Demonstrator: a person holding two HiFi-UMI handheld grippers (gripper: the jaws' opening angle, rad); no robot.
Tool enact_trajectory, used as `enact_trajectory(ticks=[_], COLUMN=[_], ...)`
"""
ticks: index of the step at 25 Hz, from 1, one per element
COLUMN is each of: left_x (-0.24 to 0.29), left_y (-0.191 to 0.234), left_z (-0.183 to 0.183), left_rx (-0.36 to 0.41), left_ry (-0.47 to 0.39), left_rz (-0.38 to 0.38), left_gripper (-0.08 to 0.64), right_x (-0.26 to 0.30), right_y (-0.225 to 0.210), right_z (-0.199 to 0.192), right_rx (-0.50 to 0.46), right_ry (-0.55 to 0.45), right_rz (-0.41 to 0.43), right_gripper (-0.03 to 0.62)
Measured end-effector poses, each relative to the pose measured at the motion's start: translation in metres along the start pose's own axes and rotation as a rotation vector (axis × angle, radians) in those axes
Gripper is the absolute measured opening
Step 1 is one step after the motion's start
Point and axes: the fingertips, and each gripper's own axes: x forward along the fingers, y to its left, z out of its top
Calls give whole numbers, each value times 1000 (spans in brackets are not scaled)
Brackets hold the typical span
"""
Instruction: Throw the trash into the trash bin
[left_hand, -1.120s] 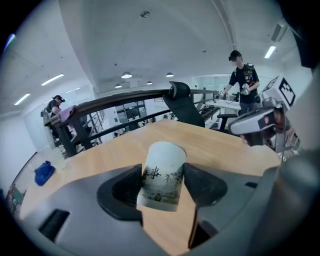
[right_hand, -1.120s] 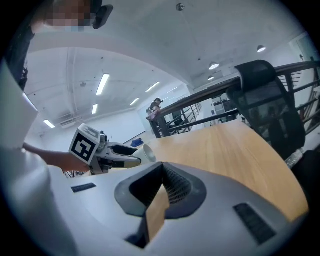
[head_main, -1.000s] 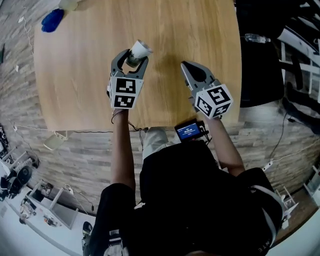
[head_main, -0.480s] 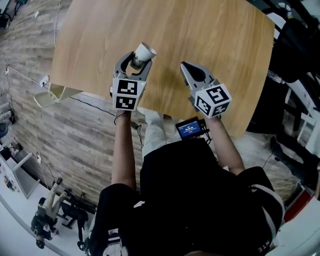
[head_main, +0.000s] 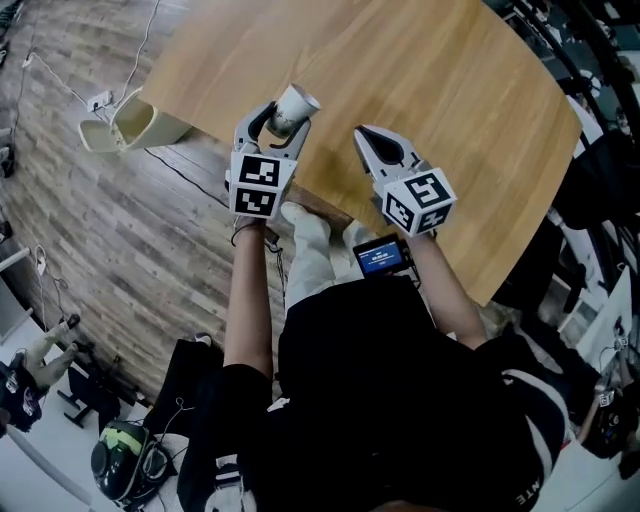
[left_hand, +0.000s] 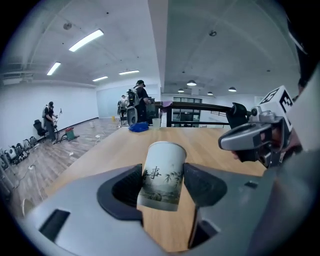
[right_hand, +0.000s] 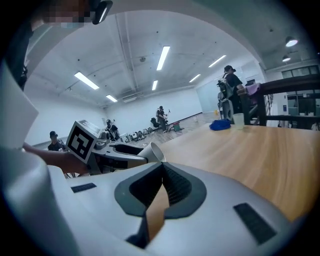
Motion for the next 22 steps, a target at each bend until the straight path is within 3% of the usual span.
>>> enact_trajectory(ticks=[7,15,22], left_x=[-93,-195,-243], left_y=[101,191,237], left_z=[-64,-121,-143], left_rx=[-145,-257,-352], left_ry=[-29,-73,-135], left_rz=[118,281,401], left_gripper=[273,273,273], right_x=[89,171,215], right_y=[109,247,307], right_z=[-5,8,16], right_rx=[-122,-229,-281], right_ry=[80,65,91], right_rz=[124,322,431], right_gripper=[-2,-2,-2])
